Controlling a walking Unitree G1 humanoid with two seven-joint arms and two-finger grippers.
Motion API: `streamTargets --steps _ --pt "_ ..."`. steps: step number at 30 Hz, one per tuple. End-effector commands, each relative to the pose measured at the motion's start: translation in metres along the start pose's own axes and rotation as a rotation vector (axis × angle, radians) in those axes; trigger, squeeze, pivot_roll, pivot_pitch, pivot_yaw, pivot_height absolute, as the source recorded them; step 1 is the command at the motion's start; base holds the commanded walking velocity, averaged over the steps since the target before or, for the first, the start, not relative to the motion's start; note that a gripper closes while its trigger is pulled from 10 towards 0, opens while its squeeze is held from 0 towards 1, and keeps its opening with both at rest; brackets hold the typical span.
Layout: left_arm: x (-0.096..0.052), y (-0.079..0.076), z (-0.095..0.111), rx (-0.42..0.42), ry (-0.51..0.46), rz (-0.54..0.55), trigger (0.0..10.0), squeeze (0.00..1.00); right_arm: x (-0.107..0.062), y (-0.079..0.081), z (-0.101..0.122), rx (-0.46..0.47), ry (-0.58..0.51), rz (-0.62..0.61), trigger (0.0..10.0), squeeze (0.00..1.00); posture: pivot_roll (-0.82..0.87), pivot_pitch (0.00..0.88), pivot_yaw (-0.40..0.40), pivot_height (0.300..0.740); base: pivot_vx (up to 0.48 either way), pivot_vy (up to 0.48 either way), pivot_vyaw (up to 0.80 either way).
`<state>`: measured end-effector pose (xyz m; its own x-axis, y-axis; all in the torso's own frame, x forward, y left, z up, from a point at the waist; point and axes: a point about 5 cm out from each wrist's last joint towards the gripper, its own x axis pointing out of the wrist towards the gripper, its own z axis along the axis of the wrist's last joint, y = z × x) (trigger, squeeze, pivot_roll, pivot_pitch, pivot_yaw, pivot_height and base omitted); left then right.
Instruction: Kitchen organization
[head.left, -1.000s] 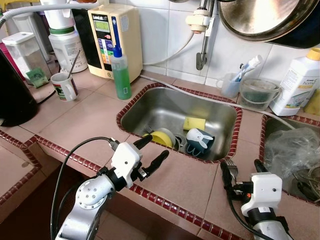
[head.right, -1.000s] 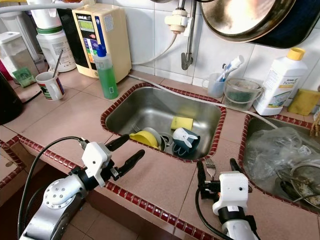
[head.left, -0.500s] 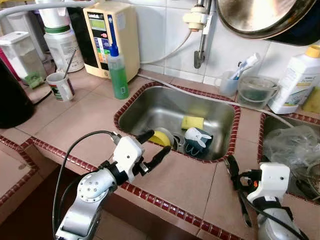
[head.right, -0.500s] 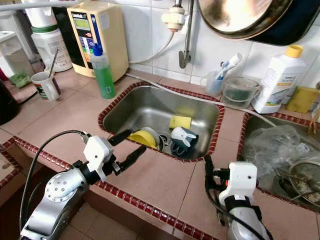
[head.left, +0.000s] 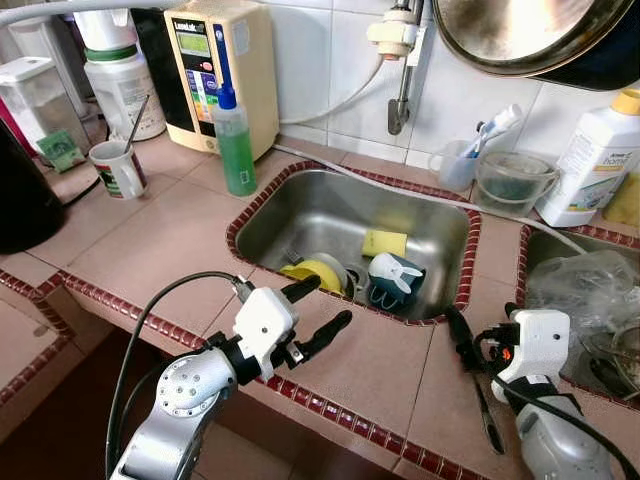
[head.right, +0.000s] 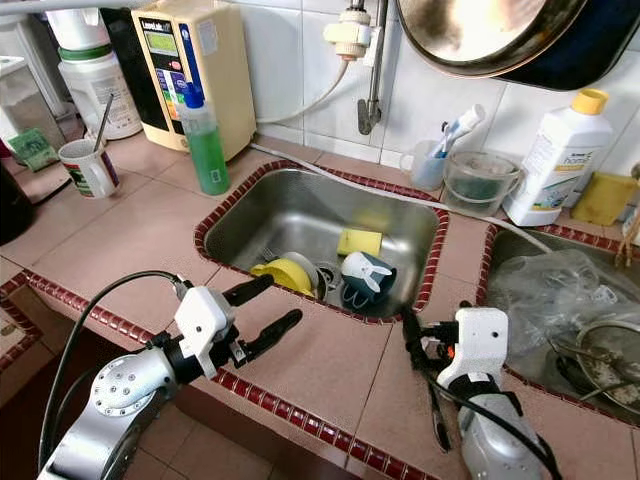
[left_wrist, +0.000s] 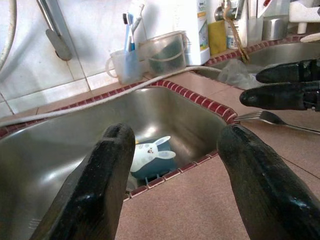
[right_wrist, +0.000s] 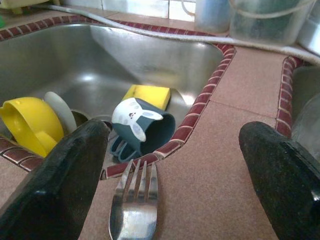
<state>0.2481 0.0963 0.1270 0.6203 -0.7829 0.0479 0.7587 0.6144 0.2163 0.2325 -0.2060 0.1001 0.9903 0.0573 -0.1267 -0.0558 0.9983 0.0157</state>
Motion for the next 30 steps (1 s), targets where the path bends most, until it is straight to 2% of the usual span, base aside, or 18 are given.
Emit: streamTargets --steps 1,12,23,30 --pt "0.0 -0.002 0.004 0.011 -0.008 -0.013 10.0 0.0 0.0 -0.003 -0.004 0.021 0.031 0.002 10.0 0.0 -0.17 0.014 -0.003 0.74 0.0 0.0 0.0" --pt "0.002 -0.004 0.005 0.007 -0.013 -0.015 10.0 0.0 -0.003 -0.001 -0.017 0.064 0.109 0.033 10.0 0.0 -0.17 0.008 -0.004 0.74 0.0 0.0 0.0" --pt "0.003 -0.005 0.007 0.0 -0.022 -0.021 10.0 0.0 -0.004 -0.005 -0.024 0.094 0.166 0.006 10.0 0.0 -0.17 0.005 -0.007 0.74 0.0 0.0 0.0" --pt "-0.007 -0.022 0.003 -0.037 0.013 -0.123 10.0 0.0 -0.006 -0.009 -0.025 0.107 0.184 -0.019 10.0 0.0 -0.17 0.013 -0.012 0.74 0.0 0.0 0.0"
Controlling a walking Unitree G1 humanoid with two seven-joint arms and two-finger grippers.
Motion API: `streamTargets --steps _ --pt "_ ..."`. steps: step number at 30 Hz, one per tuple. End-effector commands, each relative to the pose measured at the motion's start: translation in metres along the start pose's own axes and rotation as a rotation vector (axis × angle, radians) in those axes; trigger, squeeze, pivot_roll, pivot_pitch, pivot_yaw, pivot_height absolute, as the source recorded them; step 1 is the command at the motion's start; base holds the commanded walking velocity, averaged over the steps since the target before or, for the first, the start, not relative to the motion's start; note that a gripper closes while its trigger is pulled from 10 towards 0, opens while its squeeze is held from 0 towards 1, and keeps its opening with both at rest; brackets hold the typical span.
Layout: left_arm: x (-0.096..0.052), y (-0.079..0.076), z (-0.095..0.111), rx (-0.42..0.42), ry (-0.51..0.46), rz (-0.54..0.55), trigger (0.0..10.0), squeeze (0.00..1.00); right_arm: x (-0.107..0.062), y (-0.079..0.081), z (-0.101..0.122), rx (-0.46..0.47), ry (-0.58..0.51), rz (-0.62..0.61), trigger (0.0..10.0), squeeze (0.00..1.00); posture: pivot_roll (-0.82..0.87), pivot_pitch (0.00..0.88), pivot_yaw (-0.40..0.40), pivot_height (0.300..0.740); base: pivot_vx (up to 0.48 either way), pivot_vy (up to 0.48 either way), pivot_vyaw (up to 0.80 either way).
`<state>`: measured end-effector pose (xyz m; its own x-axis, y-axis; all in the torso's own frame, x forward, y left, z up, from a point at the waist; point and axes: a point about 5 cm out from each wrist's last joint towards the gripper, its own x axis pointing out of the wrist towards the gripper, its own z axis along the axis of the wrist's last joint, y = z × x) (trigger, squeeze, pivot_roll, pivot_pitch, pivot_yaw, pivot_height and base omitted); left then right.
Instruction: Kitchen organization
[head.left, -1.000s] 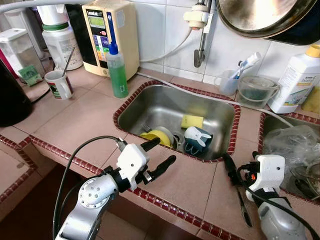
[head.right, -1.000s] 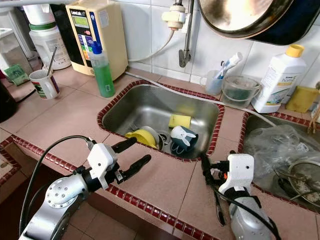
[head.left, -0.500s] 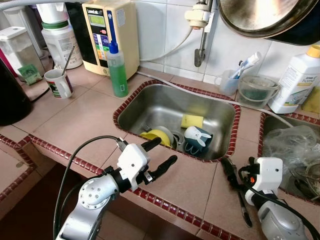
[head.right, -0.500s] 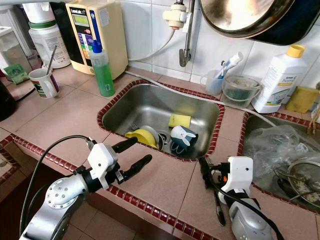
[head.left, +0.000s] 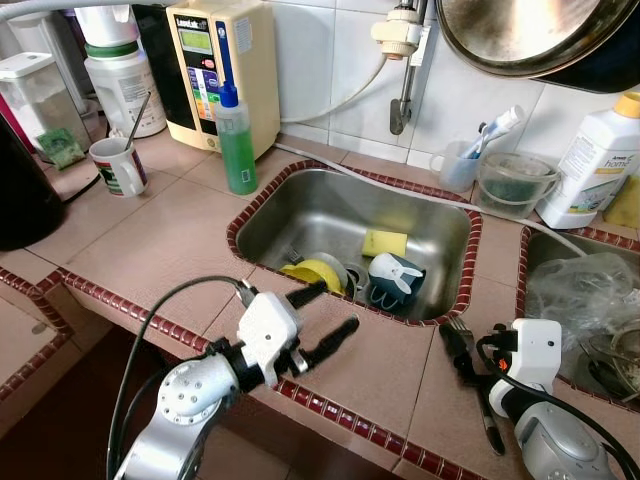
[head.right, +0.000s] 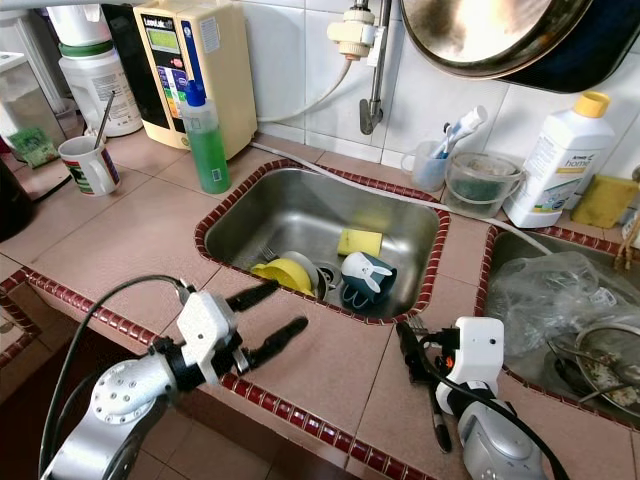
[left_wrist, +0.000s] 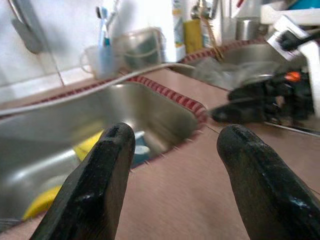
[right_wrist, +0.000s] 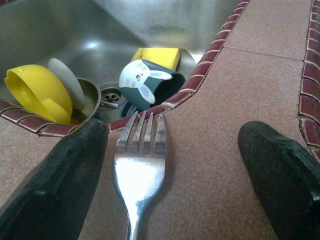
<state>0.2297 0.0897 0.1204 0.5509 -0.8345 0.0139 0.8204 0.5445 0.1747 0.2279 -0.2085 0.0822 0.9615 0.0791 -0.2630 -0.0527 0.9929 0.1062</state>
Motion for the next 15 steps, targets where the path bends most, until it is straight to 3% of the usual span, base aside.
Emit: streamTargets --steps 1,7,8,9,10,11,12,14,15 --pt "-0.0008 -0.0048 0.0048 0.006 0.002 -0.04 10.0 0.0 -0.0026 -0.0069 -0.0065 0.021 0.043 -0.036 10.0 0.0 -0.17 0.014 -0.015 0.74 0.0 0.0 0.0" --pt "-0.0029 -0.0104 0.0053 0.014 0.014 -0.059 10.0 0.0 -0.004 -0.0081 -0.0089 0.033 0.061 -0.042 10.0 0.0 -0.17 0.02 -0.014 0.74 0.0 0.0 0.0" --pt "-0.0021 -0.0094 0.0062 0.016 0.014 -0.058 10.0 0.0 -0.0043 -0.0084 -0.0109 0.034 0.078 -0.043 8.9 0.0 -0.17 0.024 -0.012 0.74 0.0 0.0 0.0" --pt "-0.0017 -0.0089 0.0066 0.016 0.014 -0.058 10.0 0.0 -0.0045 -0.0085 -0.0118 0.033 0.087 -0.043 8.9 0.0 -0.17 0.024 -0.012 0.74 0.0 0.0 0.0" --pt "-0.0012 -0.0085 0.0073 0.015 0.014 -0.057 10.0 0.0 -0.0046 -0.0084 -0.0127 0.034 0.095 -0.039 6.4 0.0 -0.17 0.025 -0.012 0.74 0.0 0.0 0.0" --pt "-0.0012 -0.0085 0.0073 0.015 0.014 -0.057 10.0 0.0 -0.0046 -0.0084 -0.0127 0.034 0.095 -0.039 6.4 0.0 -0.17 0.025 -0.012 0.74 0.0 0.0 0.0" --pt "0.0 -0.008 0.0086 0.015 0.011 -0.055 10.0 0.0 -0.0049 -0.0085 -0.0144 0.026 0.11 -0.035 3.4 0.0 -0.17 0.027 -0.012 0.74 0.0 0.0 0.0" --pt "0.0009 -0.0078 0.0096 0.015 0.008 -0.053 10.0 0.0 -0.0052 -0.0087 -0.0154 0.017 0.121 -0.035 3.1 0.0 -0.17 0.028 -0.011 0.74 0.0 0.0 0.0" --pt "0.0017 -0.008 0.0107 0.012 0.004 -0.052 10.0 0.0 -0.0054 -0.0087 -0.0153 0.02 0.125 -0.034 0.8 0.0 -0.17 0.032 -0.011 0.74 0.0 0.0 0.0"
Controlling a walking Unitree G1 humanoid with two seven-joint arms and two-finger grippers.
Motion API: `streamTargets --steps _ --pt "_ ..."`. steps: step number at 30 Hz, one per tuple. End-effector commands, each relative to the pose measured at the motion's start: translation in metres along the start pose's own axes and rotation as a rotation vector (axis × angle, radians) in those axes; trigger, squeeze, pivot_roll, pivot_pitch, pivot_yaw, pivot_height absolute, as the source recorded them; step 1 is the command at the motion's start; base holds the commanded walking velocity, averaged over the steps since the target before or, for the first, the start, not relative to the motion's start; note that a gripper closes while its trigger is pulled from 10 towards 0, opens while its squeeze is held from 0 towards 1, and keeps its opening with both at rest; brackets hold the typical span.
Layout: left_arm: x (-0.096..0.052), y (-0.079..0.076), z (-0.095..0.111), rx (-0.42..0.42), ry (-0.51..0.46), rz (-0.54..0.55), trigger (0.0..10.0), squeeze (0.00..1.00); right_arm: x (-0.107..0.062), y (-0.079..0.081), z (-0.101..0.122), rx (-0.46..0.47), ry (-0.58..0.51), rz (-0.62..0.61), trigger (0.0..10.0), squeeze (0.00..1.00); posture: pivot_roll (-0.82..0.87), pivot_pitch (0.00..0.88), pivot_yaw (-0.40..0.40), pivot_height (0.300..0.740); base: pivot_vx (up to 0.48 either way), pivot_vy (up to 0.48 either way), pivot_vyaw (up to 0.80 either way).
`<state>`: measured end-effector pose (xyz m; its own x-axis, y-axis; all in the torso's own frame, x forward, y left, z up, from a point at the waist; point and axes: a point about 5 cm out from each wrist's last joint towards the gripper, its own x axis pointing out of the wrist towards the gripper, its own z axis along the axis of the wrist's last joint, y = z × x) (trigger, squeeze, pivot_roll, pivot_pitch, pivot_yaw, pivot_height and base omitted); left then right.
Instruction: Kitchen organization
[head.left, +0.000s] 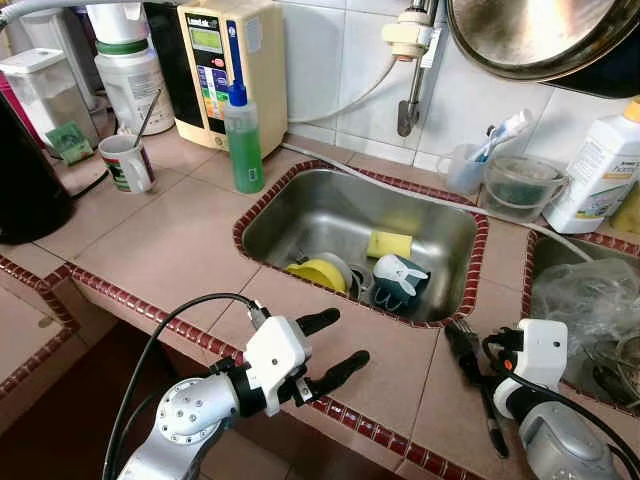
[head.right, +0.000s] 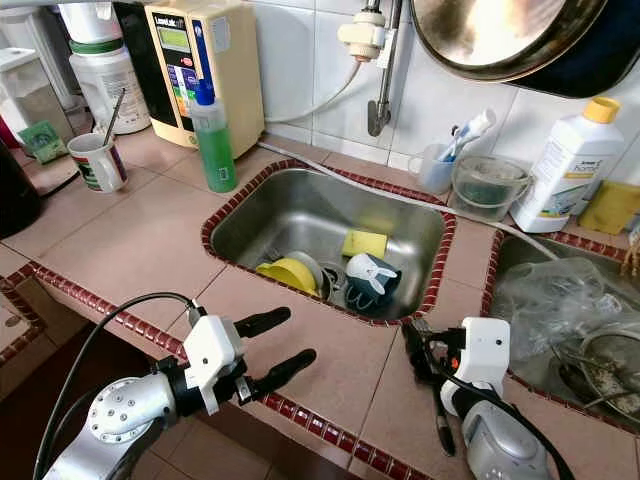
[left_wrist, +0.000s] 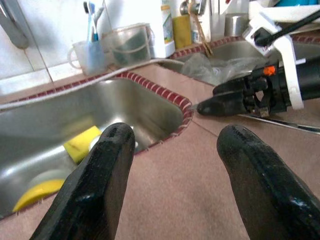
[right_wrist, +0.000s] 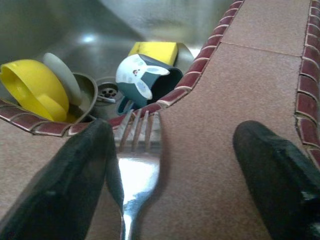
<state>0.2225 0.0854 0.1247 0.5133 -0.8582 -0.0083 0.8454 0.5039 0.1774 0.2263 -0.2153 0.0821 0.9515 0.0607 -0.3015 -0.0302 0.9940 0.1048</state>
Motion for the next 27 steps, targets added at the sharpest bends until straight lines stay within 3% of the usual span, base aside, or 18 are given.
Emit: streamTargets --steps 1,2,3,27 --pt "0.0022 -0.0006 0.0053 0.008 -0.011 -0.004 10.0 0.0 -0.0028 -0.0023 -0.0153 0.015 0.089 -0.013 0.8 0.0 -0.17 0.032 -0.012 0.74 0.0 0.0 0.0" --pt "0.0022 -0.0006 0.0053 0.008 -0.011 -0.004 10.0 0.0 -0.0028 -0.0023 -0.0153 0.015 0.089 -0.013 0.8 0.0 -0.17 0.032 -0.012 0.74 0.0 0.0 0.0" --pt "0.0023 -0.0008 0.0056 0.006 -0.011 -0.003 10.0 0.0 -0.0032 -0.0023 -0.0153 0.016 0.09 -0.01 0.0 0.0 -0.17 0.034 -0.012 0.74 0.0 0.0 0.0" --pt "0.0033 0.0007 0.0076 -0.003 -0.015 0.013 10.0 0.0 -0.0053 -0.0027 -0.0149 0.005 0.113 0.022 0.0 0.0 -0.17 0.04 -0.017 0.74 0.0 0.0 0.0"
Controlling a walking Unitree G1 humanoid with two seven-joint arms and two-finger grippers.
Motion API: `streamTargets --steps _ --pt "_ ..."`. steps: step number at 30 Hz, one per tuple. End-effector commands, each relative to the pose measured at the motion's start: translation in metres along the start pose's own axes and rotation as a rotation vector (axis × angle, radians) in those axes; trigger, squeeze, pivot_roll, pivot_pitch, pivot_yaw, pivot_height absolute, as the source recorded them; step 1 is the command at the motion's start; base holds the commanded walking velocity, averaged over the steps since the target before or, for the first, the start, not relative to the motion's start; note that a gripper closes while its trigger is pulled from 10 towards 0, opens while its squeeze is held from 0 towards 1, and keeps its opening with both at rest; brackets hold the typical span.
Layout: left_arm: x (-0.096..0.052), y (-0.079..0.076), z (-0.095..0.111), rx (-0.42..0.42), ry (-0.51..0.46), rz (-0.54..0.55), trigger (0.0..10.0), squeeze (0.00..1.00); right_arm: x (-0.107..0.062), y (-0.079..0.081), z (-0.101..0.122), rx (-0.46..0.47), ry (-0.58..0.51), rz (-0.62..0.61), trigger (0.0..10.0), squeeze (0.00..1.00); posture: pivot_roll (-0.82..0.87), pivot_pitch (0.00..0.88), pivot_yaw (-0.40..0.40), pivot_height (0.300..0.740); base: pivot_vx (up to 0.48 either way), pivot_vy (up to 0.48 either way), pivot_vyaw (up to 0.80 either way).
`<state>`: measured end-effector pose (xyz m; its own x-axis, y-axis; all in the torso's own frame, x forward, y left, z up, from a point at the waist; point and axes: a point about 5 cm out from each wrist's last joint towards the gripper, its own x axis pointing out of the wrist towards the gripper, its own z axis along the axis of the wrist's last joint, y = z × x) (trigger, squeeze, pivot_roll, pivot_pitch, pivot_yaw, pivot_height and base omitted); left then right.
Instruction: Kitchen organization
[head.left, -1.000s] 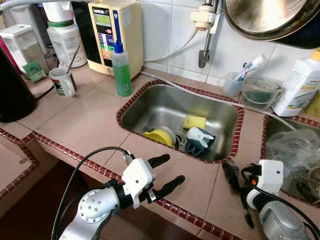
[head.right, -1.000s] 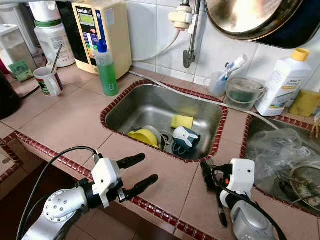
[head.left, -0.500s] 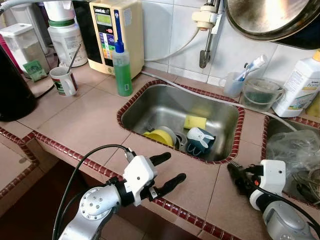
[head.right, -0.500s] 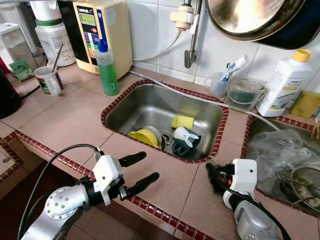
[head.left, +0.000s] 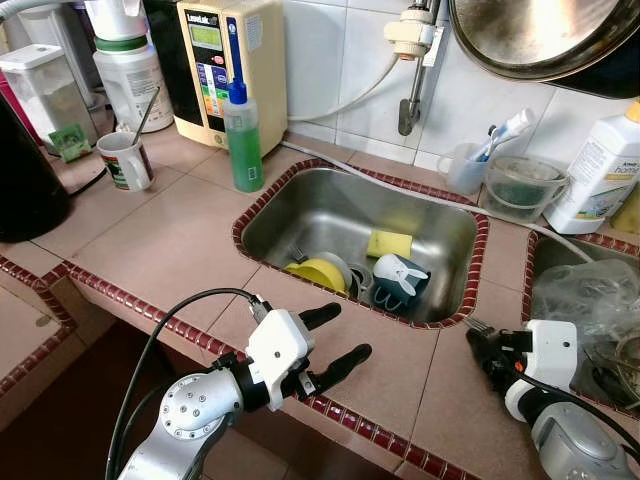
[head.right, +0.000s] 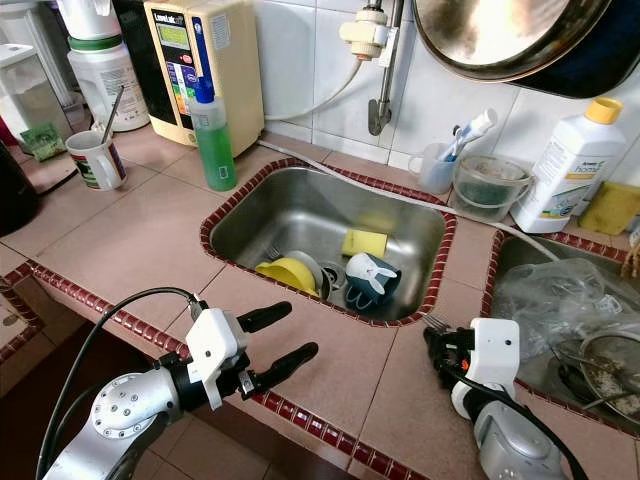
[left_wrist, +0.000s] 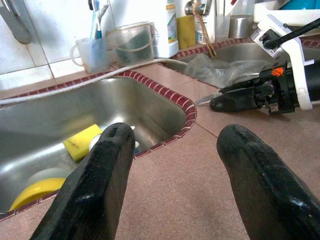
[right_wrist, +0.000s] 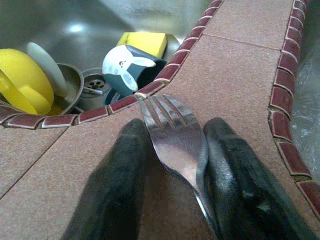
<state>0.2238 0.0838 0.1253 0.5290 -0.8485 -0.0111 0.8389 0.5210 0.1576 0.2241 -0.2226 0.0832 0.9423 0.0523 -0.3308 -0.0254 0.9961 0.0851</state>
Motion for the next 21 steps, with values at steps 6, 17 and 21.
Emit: streamTargets --steps 6,17,21 --pt "0.0015 -0.0002 0.0071 0.012 -0.023 -0.004 10.0 0.0 -0.0022 0.0053 -0.0163 0.018 0.086 0.035 0.0 0.0 -0.17 0.037 -0.017 0.74 0.0 0.0 0.0" --pt "0.0015 -0.0003 0.0069 0.011 -0.022 -0.009 10.0 0.0 -0.0024 0.0056 -0.0167 0.021 0.089 0.039 0.0 0.0 -0.17 0.031 -0.019 0.74 0.0 0.0 0.0" --pt "0.0015 -0.0005 0.0066 0.01 -0.022 -0.008 10.0 0.0 -0.002 0.0063 -0.0081 0.03 0.021 0.045 0.0 0.0 -0.17 0.025 -0.022 0.74 0.0 0.0 0.0"
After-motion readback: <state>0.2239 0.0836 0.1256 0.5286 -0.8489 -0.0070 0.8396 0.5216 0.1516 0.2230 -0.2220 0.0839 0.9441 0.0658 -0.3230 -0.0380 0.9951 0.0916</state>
